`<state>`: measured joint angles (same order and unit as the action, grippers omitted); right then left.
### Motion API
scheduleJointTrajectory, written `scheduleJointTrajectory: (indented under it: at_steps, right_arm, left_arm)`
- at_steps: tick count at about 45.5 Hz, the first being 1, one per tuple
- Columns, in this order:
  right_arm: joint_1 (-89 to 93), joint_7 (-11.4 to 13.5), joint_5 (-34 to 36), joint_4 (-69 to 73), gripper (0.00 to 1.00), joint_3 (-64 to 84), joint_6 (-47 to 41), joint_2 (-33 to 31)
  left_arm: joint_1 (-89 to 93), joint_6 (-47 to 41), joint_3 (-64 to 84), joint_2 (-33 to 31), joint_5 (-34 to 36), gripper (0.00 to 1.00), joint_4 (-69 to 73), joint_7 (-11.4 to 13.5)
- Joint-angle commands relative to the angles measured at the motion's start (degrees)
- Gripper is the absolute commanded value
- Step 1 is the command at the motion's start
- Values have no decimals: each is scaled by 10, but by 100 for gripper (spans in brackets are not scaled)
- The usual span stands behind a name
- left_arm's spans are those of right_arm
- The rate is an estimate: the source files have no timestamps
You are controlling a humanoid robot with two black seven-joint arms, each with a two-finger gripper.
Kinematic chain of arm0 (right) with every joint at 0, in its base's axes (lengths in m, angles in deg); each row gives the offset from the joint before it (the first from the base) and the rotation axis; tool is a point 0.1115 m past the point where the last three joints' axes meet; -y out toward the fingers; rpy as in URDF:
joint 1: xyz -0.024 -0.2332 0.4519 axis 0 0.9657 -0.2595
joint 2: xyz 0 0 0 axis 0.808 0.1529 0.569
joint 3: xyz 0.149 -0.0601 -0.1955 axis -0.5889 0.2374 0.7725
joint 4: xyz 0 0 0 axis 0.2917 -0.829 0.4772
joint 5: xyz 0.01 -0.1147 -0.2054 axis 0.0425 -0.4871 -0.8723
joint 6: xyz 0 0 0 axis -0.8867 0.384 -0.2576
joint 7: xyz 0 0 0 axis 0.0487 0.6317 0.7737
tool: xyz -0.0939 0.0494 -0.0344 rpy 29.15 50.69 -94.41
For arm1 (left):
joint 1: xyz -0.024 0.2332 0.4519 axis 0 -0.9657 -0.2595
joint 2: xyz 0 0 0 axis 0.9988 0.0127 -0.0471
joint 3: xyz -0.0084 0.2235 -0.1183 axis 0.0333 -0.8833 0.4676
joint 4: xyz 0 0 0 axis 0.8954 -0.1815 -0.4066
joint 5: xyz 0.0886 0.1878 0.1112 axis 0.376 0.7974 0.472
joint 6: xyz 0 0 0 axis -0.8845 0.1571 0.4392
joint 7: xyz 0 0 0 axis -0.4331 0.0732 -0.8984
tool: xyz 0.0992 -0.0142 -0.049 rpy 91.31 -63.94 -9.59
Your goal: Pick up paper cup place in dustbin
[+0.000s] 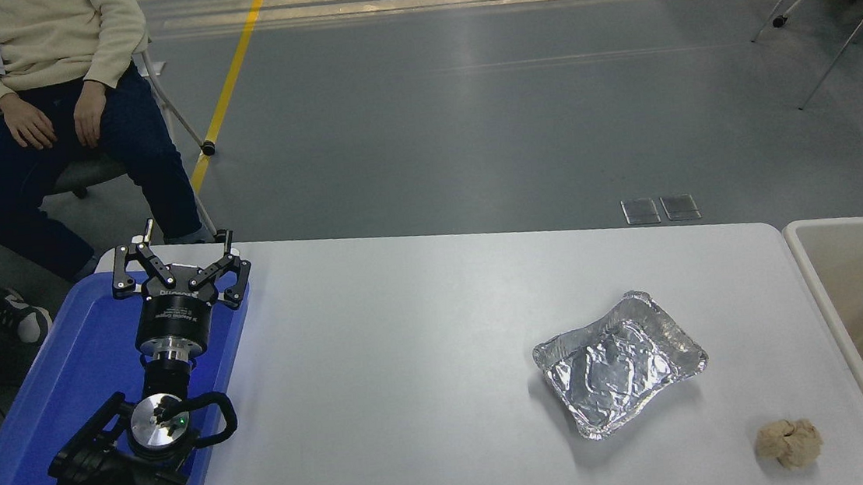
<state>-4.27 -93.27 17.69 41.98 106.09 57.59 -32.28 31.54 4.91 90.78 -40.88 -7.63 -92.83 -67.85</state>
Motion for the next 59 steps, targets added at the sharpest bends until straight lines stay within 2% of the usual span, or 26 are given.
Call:
scheduleJointTrajectory:
  at_steps: [1, 4, 5, 6, 8, 9, 11, 12, 35, 42, 47, 59]
  right_arm:
    - [10, 0, 3, -2, 0, -3, 10, 13]
    - [10, 0, 3, -3, 0, -3, 19, 16]
    - [10, 0, 3, -4, 4, -3, 22, 16]
    - [10, 1, 4, -6, 24, -3, 24, 16]
    - [9, 1, 5, -12, 80, -5, 32, 16]
    - [9, 2, 8, -14, 92, -9, 32, 16]
    - [9, 3, 20, -18, 95, -18, 31, 16]
    - [9, 4, 25, -19, 99, -19, 30, 16]
    - [-44, 5, 35, -20, 100, -46, 25, 5]
    - [-69, 10, 68, -14, 100, -106, 21, 6]
    - [-89, 19, 81, -10, 100, -130, -5, 6]
    - [-157, 19, 80, -6, 100, -130, -60, 9]
  left_arm:
    - [0, 0, 0, 0, 0, 100, 0, 0]
    - [0, 0, 0, 0, 0, 100, 0, 0]
    - [0, 0, 0, 0, 0, 100, 0, 0]
    - [0, 0, 0, 0, 0, 100, 0, 0]
    - [0, 0, 0, 0, 0, 100, 0, 0]
    - [0, 0, 0, 0, 0, 100, 0, 0]
    - [0, 0, 0, 0, -1, 100, 0, 0]
    - [0, 0, 0, 0, 0, 100, 0, 0]
    - [1, 0, 0, 0, -1, 100, 0, 0]
    - [1, 0, 0, -1, -1, 100, 0, 0]
    - [1, 0, 0, 0, -1, 100, 0, 0]
    - [0, 0, 0, 0, -1, 100, 1, 1]
